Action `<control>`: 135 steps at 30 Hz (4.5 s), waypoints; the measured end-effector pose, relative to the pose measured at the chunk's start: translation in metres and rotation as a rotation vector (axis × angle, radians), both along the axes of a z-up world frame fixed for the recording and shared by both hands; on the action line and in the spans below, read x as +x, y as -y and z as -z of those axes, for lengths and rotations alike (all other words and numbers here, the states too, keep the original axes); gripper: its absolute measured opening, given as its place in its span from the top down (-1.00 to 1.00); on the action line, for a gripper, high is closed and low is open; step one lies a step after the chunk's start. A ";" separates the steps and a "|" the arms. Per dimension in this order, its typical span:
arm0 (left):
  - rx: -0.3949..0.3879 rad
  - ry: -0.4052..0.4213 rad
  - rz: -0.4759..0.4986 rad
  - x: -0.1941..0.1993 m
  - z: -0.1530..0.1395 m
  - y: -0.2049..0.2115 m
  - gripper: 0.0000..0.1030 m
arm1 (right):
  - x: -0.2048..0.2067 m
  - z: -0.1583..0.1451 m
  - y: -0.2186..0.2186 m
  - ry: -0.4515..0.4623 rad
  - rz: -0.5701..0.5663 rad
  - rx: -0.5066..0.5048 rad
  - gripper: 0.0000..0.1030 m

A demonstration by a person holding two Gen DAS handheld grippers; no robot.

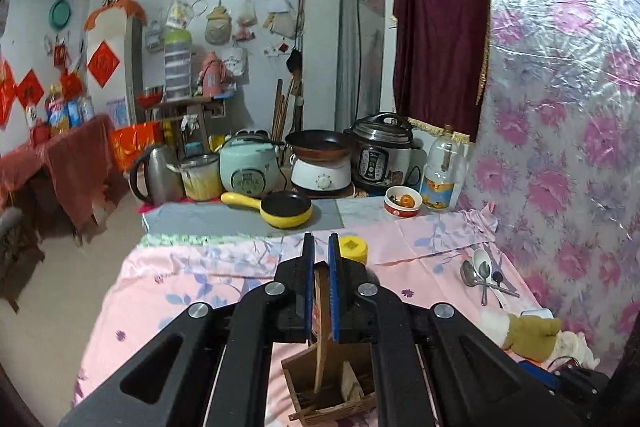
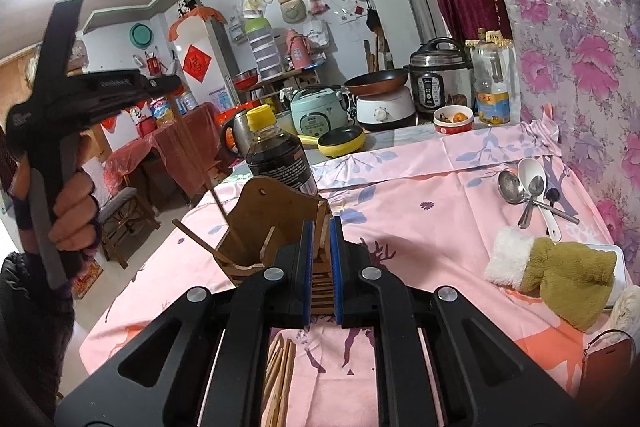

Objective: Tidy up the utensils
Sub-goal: 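Open both grippers to release the chopsticks and withdraw from the holder, then move both open grippers back over the remaining chopstick bundle, then grasp one chopstick with the right gripper while the left grasps another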

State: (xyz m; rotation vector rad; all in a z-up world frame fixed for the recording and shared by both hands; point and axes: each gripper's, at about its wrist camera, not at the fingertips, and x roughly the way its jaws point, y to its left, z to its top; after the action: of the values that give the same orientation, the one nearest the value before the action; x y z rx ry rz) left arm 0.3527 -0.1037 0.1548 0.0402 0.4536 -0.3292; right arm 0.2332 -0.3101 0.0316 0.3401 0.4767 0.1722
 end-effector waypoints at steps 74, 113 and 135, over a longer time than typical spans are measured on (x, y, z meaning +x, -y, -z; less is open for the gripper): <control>0.201 -0.285 -0.081 -0.248 0.291 -0.058 -0.89 | -0.154 0.167 -0.095 -0.305 -0.082 -0.288 -0.39; 0.128 -0.306 -0.147 -0.233 0.295 -0.085 -0.92 | -0.153 0.166 -0.104 -0.271 -0.129 -0.322 -0.26; 0.133 -0.299 -0.138 -0.235 0.294 -0.083 -0.89 | -0.152 0.156 -0.106 -0.206 -0.141 -0.308 0.64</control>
State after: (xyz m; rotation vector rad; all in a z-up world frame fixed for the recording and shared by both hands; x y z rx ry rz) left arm 0.1174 -0.0211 -0.1392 0.0898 0.7710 -0.1682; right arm 0.0811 -0.2039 -0.1248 0.0214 0.7211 0.1982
